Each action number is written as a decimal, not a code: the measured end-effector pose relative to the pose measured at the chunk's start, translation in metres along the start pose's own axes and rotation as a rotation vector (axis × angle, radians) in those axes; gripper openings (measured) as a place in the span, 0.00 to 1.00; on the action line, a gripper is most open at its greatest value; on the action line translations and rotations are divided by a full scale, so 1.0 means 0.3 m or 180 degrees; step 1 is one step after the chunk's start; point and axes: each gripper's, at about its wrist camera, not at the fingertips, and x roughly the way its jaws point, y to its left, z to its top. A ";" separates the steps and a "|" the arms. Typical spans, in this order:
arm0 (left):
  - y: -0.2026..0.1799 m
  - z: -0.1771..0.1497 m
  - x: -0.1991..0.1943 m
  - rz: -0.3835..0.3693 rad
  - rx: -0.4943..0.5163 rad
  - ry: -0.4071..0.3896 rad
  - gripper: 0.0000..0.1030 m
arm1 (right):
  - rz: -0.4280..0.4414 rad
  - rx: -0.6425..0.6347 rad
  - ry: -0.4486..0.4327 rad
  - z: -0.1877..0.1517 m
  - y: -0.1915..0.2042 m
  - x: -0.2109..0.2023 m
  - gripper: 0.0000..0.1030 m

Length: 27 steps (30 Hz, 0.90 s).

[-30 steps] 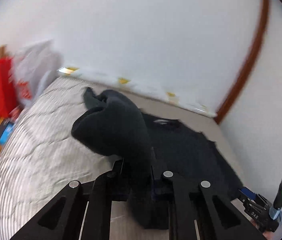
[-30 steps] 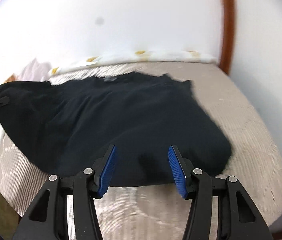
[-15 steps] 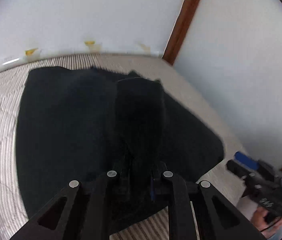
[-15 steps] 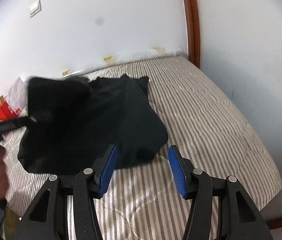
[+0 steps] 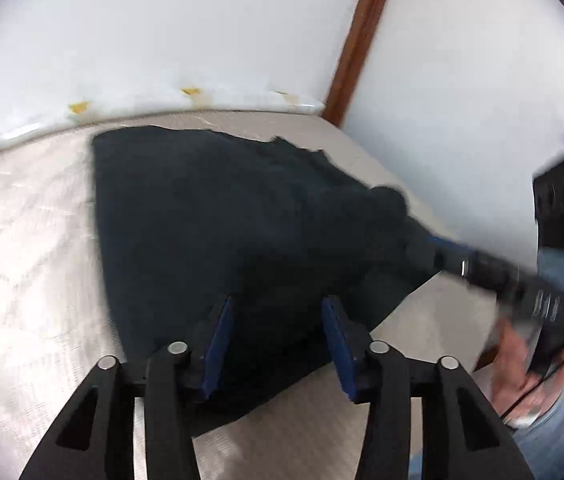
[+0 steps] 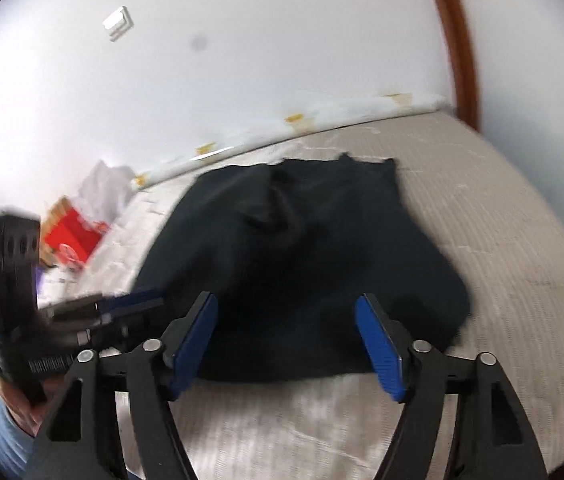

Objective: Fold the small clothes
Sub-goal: 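Grasp the folded bundle with the left tool and lift it while the right tool grasps its edge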

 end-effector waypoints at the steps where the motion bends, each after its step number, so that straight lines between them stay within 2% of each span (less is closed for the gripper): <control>1: 0.015 -0.023 -0.020 0.0069 0.0028 -0.0033 0.57 | 0.0084 0.0043 0.0028 0.004 0.014 0.020 0.70; 2: 0.032 -0.042 -0.034 0.0136 0.0043 -0.0066 0.66 | 0.0149 0.0068 0.0051 0.009 0.027 0.039 0.70; 3: 0.047 -0.072 -0.047 0.0264 0.0058 -0.0082 0.67 | 0.0218 0.0088 0.0078 0.016 0.041 0.069 0.71; 5: 0.069 -0.095 -0.045 0.0408 0.0067 -0.0036 0.67 | 0.0186 0.0117 0.0121 0.024 0.060 0.118 0.71; 8: 0.116 -0.130 -0.019 0.0496 -0.0075 0.0079 0.67 | 0.0102 0.0268 0.0174 0.042 0.067 0.212 0.71; 11: 0.160 -0.141 0.012 0.0474 -0.0285 0.0132 0.67 | 0.0020 0.0349 0.0218 0.058 0.062 0.300 0.71; 12: 0.162 -0.131 0.032 0.0464 -0.0315 0.0118 0.67 | -0.0013 0.0371 0.0207 0.070 0.063 0.335 0.67; 15: 0.169 -0.113 0.065 0.0475 -0.0337 0.0088 0.67 | -0.0146 0.0372 0.0180 0.097 0.066 0.391 0.41; 16: 0.170 -0.104 0.083 0.0468 -0.0349 0.0093 0.67 | -0.0146 0.0361 0.0160 0.108 0.070 0.401 0.35; 17: 0.170 -0.097 0.098 0.0460 -0.0356 0.0101 0.67 | -0.0154 0.0322 0.0135 0.118 0.074 0.401 0.28; 18: 0.168 -0.089 0.114 0.0466 -0.0352 0.0107 0.67 | -0.0158 0.0232 0.0106 0.129 0.082 0.395 0.15; 23: 0.138 -0.060 0.173 0.0490 -0.0233 0.0113 0.67 | -0.0304 -0.0181 -0.0362 0.169 0.099 0.258 0.12; 27: 0.083 -0.034 0.203 0.0432 -0.0086 0.0090 0.68 | -0.0603 -0.0199 -0.0783 0.178 0.027 0.093 0.11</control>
